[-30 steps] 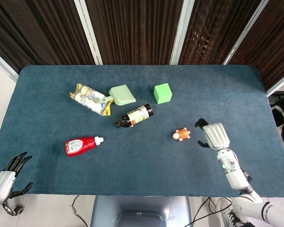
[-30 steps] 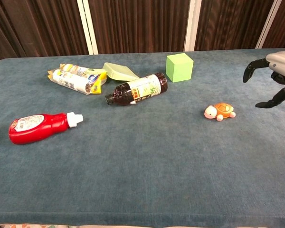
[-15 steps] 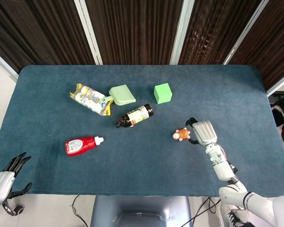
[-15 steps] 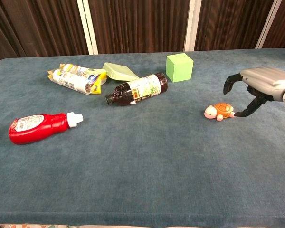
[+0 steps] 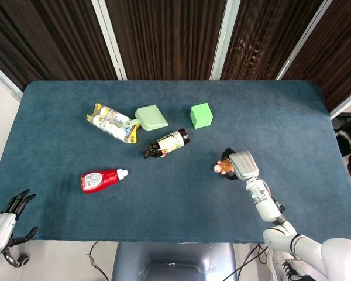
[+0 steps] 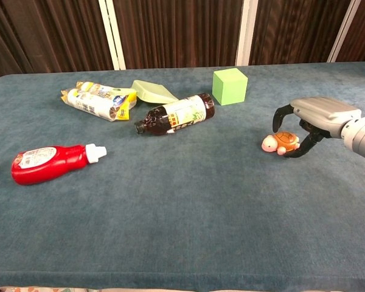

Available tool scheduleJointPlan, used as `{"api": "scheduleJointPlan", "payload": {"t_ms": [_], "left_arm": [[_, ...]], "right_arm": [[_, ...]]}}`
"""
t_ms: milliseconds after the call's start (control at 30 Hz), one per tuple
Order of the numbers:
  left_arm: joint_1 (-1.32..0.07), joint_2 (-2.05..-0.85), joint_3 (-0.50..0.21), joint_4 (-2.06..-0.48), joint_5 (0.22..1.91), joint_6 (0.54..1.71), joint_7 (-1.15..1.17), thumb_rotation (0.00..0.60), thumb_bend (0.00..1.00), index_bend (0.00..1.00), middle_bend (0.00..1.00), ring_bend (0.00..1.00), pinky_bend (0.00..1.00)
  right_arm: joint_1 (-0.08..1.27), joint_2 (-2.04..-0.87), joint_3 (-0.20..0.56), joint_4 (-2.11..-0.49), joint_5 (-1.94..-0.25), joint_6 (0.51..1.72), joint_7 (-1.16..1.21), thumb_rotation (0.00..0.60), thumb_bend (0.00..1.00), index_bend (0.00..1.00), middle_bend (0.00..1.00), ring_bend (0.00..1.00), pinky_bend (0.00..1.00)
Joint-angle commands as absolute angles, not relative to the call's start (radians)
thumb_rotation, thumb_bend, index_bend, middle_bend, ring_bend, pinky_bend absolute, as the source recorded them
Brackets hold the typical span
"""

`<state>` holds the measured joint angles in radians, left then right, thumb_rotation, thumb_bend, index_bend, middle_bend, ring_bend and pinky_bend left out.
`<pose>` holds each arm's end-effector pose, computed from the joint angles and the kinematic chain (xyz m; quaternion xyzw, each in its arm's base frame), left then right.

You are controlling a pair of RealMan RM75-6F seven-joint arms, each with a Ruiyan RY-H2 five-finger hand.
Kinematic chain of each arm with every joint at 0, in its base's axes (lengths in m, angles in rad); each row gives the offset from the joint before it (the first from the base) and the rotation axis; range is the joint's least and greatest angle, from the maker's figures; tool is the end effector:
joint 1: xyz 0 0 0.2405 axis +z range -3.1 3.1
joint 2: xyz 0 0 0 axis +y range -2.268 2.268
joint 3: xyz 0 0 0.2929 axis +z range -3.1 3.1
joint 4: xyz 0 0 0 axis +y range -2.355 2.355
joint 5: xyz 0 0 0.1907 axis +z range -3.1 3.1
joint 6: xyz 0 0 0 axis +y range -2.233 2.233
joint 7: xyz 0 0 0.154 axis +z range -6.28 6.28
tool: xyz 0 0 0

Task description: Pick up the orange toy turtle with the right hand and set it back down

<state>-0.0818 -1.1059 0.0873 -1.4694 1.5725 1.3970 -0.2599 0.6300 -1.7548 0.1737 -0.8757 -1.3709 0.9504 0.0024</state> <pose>-0.3717 0.1632 0.1772 -0.6225 -0.4732 -0.3512 0.5150 -0.2730 -0.3914 -0.0215 0.7115 -0.3708 0.3466 0.4859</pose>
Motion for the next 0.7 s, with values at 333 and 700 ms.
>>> {"api": "scheduleJointPlan", "payload": {"t_ms": [333,700], "left_arm": [[-0.077,-1.112,0.081,-1.464,1.554,1.389,-0.256,0.600,0.30,0.12,0.00,0.05,0.38],[-0.080,-1.116,0.075,-1.471,1.543,1.376,-0.238,0.600,0.30,0.12,0.00,0.05,0.38]], "right_arm": [[0.629,-1.807,0.167,-0.798,-1.406,1.040,0.083,0.600,0.30,0.78,0.62,1.00,1.00],[0.619,-1.833,0.161,-0.733,-1.427,1.105,0.125,0.600,0.38,0.83,0.71,1.00,1.00]]}}
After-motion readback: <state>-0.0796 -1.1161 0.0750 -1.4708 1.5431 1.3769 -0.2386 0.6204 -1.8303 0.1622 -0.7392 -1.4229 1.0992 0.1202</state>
